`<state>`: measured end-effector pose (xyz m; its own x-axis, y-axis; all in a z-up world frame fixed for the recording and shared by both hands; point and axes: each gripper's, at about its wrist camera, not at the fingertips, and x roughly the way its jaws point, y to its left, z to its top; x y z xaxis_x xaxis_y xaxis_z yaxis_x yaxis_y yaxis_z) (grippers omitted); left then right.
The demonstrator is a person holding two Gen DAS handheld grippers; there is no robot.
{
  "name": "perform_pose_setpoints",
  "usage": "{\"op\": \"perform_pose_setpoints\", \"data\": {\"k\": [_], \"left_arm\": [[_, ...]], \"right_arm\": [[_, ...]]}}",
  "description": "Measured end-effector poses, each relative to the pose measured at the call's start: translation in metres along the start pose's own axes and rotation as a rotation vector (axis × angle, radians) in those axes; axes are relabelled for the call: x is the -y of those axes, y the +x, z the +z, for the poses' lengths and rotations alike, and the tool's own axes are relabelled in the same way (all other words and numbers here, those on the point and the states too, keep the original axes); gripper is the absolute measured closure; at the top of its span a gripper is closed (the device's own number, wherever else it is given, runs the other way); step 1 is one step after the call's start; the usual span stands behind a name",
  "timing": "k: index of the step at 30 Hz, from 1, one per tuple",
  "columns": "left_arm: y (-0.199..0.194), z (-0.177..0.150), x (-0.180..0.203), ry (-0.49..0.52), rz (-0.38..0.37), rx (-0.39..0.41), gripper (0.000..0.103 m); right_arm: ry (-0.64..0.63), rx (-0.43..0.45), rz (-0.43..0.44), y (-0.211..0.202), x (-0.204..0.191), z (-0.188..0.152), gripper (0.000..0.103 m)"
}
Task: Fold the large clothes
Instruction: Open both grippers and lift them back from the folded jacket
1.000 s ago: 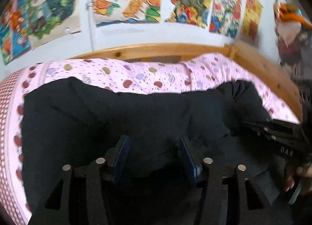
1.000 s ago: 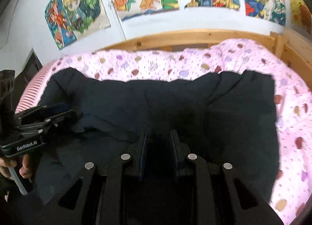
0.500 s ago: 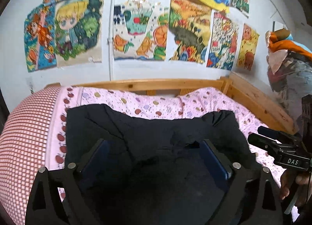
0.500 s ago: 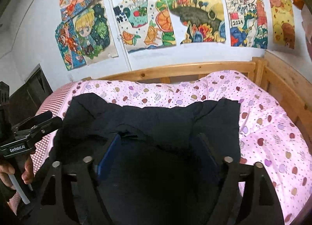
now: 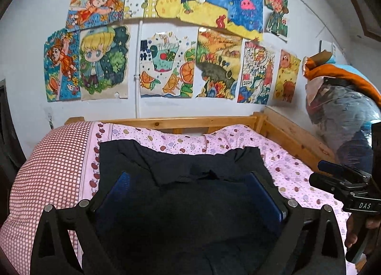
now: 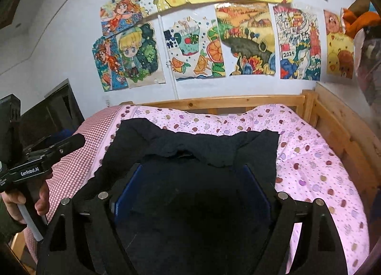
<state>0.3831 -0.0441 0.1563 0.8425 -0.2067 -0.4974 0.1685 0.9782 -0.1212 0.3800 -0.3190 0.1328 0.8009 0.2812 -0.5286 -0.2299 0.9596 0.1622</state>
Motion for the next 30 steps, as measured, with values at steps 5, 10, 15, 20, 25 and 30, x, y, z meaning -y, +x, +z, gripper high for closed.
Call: {"op": "perform_pose_setpoints", "data": {"k": [5, 10, 15, 20, 25, 30], "left_arm": [[-0.041, -0.003, 0.010, 0.010, -0.002, 0.026, 0.002], [-0.086, -0.008, 0.023, 0.033, -0.002, 0.060, 0.001], [-0.126, -0.017, 0.031, 0.046, -0.011, 0.078, 0.001], [-0.166, -0.029, 0.037, 0.061, -0.015, 0.098, 0.000], [-0.202, -0.047, 0.043, 0.069, -0.029, 0.117, 0.000], [-0.233, -0.069, 0.050, 0.079, -0.046, 0.127, 0.000]], "right_arm": [[-0.032, 0.014, -0.011, -0.044, -0.011, -0.009, 0.023], [-0.070, 0.037, -0.012, -0.089, -0.025, -0.017, 0.023], [-0.092, 0.050, -0.006, -0.133, -0.038, -0.030, 0.023], [-0.105, 0.064, 0.003, -0.174, -0.050, -0.047, 0.023], [-0.112, 0.067, 0.002, -0.205, -0.058, -0.066, 0.022], [-0.124, 0.077, 0.005, -0.235, -0.067, -0.090, 0.018]]}}
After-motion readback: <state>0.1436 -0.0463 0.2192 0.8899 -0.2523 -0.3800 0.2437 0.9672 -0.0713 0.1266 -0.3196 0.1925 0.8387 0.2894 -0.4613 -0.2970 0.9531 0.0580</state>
